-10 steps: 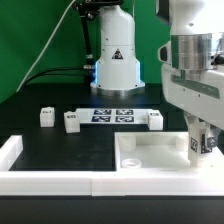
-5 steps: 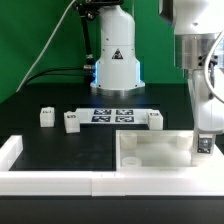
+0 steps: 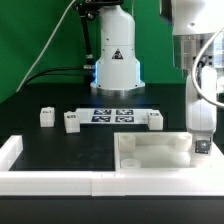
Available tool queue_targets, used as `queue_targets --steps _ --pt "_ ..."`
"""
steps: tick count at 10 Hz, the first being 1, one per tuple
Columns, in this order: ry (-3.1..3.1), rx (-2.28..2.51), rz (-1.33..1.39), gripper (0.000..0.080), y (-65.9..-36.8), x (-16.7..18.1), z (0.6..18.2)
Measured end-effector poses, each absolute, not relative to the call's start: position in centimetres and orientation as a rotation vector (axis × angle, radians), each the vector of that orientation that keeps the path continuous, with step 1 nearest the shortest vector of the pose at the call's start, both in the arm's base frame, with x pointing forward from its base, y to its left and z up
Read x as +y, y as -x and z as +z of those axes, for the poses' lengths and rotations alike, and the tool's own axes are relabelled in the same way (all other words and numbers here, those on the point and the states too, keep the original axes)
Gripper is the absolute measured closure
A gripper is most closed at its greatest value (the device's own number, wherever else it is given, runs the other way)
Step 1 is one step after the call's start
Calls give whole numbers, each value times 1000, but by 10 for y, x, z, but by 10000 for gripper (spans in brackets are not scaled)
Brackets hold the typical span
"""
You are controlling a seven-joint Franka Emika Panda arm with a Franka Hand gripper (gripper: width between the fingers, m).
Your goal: Assemble one leg
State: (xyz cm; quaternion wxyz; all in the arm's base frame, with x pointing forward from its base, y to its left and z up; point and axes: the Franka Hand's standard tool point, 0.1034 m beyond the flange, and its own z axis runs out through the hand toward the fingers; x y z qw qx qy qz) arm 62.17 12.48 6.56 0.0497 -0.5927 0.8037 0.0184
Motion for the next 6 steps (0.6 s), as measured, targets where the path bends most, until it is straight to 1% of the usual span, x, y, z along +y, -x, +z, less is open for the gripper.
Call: queue_targets --steps 1,2,3,6 --pt "1809 2445 56 189 -622 125 66" --pt "1813 2442 56 189 -622 126 66" --pt "1815 2440 56 157 -622 126 66" --pt "1822 2435 56 150 -621 127 66"
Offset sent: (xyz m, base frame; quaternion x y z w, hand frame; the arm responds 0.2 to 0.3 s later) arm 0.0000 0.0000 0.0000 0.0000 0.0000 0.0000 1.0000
